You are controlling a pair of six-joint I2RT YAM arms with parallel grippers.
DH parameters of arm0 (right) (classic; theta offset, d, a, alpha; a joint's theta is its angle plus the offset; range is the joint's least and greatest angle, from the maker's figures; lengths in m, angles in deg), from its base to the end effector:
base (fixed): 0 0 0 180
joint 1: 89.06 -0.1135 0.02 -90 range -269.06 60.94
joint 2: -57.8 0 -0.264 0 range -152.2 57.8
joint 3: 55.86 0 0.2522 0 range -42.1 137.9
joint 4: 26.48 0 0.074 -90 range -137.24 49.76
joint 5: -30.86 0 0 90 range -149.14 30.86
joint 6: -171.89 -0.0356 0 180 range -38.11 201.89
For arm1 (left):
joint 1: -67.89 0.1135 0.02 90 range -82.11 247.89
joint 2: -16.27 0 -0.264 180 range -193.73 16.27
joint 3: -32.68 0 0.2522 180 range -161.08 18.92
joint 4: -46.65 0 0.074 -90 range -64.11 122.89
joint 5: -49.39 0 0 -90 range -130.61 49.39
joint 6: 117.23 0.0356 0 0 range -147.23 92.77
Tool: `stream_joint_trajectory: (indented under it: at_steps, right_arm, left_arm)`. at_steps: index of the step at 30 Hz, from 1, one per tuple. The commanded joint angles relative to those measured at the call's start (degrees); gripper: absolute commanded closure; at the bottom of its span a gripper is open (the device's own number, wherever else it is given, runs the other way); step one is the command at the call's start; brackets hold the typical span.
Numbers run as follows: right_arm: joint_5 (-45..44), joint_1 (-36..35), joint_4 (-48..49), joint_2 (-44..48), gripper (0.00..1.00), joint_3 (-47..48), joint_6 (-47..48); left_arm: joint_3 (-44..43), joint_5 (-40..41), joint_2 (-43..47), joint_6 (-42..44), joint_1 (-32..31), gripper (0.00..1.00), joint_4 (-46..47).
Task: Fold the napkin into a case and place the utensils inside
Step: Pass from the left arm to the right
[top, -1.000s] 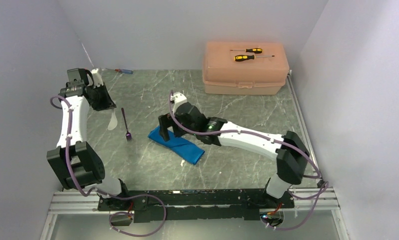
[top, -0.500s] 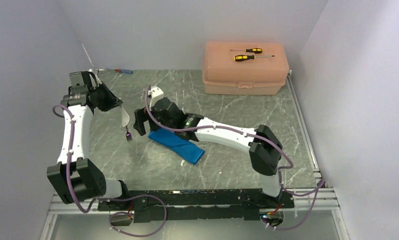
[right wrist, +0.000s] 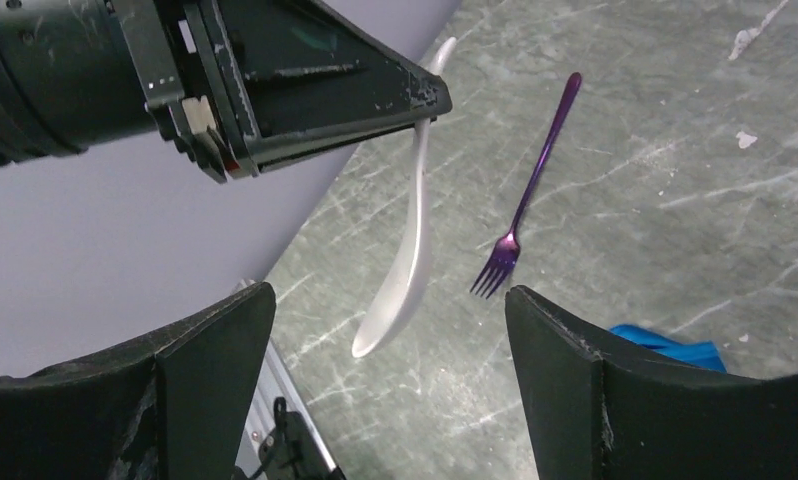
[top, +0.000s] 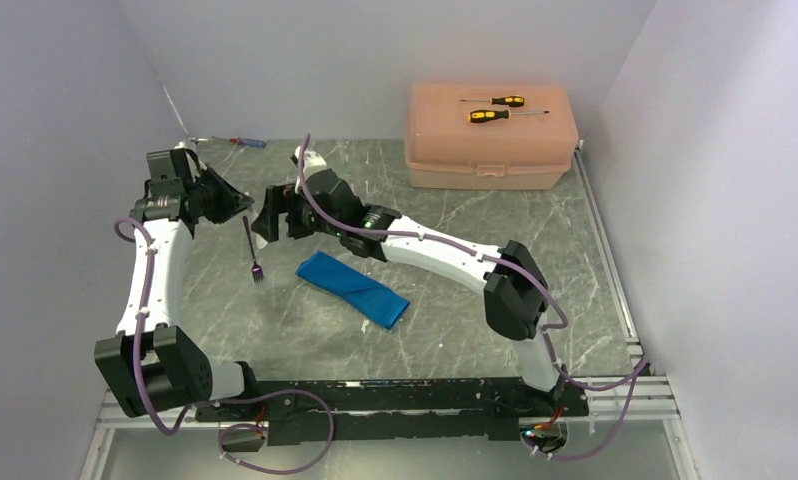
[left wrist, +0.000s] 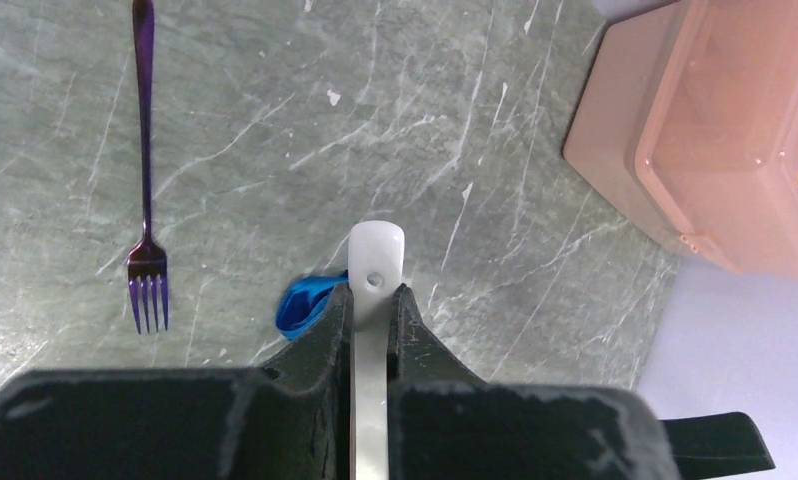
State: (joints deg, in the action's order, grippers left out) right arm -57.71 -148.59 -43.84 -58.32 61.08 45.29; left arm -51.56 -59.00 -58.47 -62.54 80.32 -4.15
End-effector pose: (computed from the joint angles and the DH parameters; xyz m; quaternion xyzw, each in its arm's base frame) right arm 0.2495 0.4258 0.3229 -0.1666 0.7839 0.4515 0.3922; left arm 0.2761 0.0494 0.3387 -0.3037 0.8491 -0.2234 0.3701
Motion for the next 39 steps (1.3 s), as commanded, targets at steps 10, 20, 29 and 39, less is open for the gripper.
stream_joint_trajectory:
  at_steps: [10, 20, 29, 39]
  right_arm:
    - [1.27, 1.23, -9.35, -5.01, 0.40, 11.45, -5.52]
    - [-3.26, 2.09, -8.35, -0.28, 1.00, 6.78, -3.92]
    - [4.70, 7.36, -7.32, 6.69, 1.00, -4.10, -6.47]
    - [16.84, 13.91, -21.45, 16.84, 1.00, -16.12, -3.58]
  left_arm:
    - [-0.18, 0.01, 2.94, -3.46, -0.47, 0.97, 5.10]
    - [1.55, -4.37, 4.22, -2.67, -0.47, 0.95, 5.53]
    - [-0.03, -11.72, 2.51, 5.19, -0.47, 0.55, 3.11]
    - [-2.35, -13.96, -2.49, 27.69, -2.51, 0.12, -2.51]
